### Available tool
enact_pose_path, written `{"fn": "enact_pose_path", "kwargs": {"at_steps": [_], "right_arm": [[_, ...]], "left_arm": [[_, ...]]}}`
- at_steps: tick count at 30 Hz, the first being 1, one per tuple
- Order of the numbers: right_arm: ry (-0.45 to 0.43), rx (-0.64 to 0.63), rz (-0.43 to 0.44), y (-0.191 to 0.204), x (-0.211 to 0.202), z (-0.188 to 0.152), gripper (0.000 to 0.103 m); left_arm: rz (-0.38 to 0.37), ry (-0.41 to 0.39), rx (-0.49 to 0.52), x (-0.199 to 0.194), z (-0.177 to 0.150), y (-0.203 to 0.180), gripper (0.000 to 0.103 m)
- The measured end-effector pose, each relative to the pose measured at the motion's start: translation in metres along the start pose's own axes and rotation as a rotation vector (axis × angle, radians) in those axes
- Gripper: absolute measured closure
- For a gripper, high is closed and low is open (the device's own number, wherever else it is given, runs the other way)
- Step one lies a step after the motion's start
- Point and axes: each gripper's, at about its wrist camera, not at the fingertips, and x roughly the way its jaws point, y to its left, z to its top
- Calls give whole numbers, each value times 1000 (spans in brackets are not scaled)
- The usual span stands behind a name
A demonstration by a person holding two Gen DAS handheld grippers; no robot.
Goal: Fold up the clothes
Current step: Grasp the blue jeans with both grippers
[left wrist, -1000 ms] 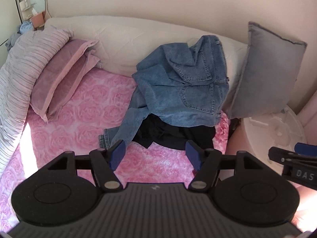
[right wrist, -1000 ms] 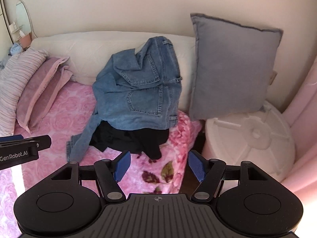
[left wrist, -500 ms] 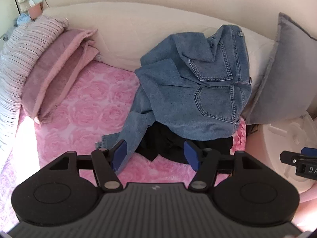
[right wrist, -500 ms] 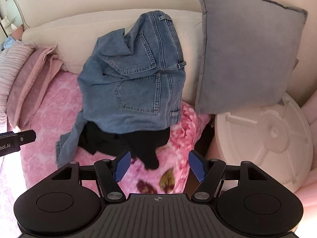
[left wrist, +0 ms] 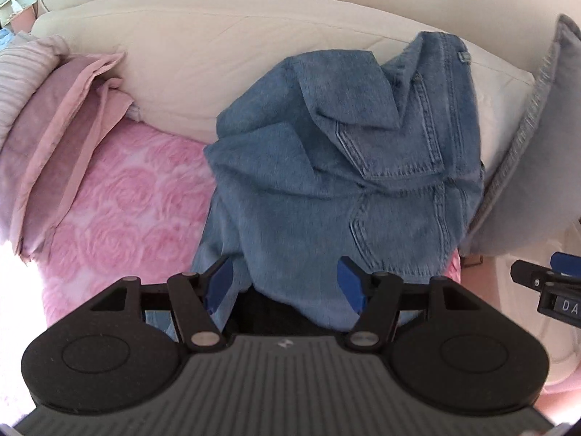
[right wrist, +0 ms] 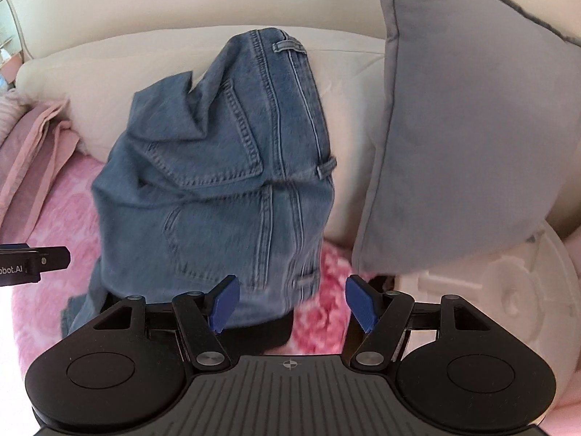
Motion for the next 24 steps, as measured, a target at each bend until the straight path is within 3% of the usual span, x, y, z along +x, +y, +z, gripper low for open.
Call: {"fn": "enact_pose_path", "kwargs": {"at_steps": [9,20,24], "right_arm": [[-30,29,15,0,62,26,35],[-169,86,-37,-13,109,57,35],[-212,80,-14,-20,127,63,35]], "left_arm": [[-32,2,-44,58,34,18,43],[-93,-33,-129,110,65,30,41],[-104,-36,-156,130,68,33,40]]}}
